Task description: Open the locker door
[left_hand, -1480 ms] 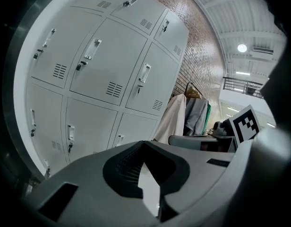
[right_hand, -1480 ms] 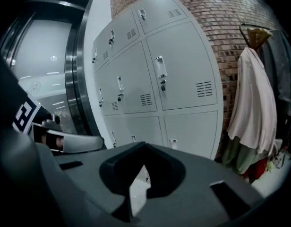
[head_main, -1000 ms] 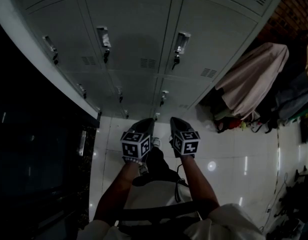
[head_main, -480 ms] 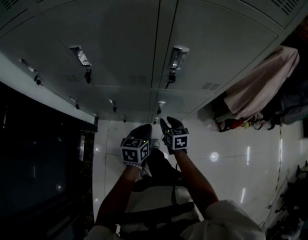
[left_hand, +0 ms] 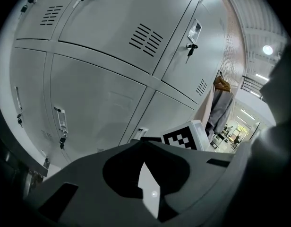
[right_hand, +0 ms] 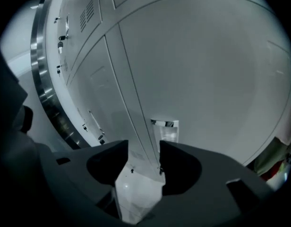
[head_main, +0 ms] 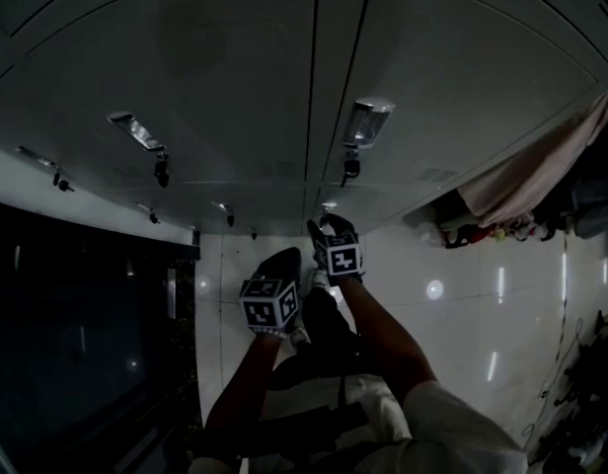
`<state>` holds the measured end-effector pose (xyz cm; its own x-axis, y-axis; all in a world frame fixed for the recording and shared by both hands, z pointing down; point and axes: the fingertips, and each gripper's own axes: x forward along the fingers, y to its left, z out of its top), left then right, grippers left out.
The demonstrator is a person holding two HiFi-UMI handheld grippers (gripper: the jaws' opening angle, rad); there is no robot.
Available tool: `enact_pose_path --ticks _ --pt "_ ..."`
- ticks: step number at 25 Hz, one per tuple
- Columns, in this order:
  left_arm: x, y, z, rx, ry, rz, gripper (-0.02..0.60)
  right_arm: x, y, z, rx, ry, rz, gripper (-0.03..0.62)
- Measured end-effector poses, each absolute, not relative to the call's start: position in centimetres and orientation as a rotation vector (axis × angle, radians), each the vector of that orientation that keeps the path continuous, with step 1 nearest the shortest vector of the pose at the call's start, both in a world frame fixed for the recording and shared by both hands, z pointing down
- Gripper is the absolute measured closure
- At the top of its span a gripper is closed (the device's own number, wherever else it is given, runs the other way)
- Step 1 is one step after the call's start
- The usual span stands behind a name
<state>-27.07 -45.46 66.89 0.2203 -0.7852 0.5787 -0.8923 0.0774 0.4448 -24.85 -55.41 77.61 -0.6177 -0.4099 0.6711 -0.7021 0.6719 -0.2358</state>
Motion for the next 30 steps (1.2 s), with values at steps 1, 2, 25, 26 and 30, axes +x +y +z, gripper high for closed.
enact_pose_path --ticks 1,2,25,26,30 --pt "-27.2 -45.3 67.0 1.715 -1.575 0.177 0.583 -25.1 -55.7 77.9 0.869 -2.292 0.651 0.350" --pt "-27.3 -45.2 67.1 1.713 -1.575 0.181 0.583 -25.2 -56.0 78.2 0.886 -2.283 0.648 0.349" --pt "-26.6 -39.5 68.1 1.705 -1.551 0.218 0.583 -21.5 -50.6 79.6 0.918 -2.278 0.541 0.396" --pt "-26.2 -39.3 68.1 1.711 -1.547 0.222 0.583 -20.9 -50.1 79.6 0.931 -2.277 0.541 0.400" --pt "-24.7 -38.5 68.1 1.733 -1.524 0.229 0.583 -18.5 -48.5 79.7 0.984 -2.282 0.535 0.445"
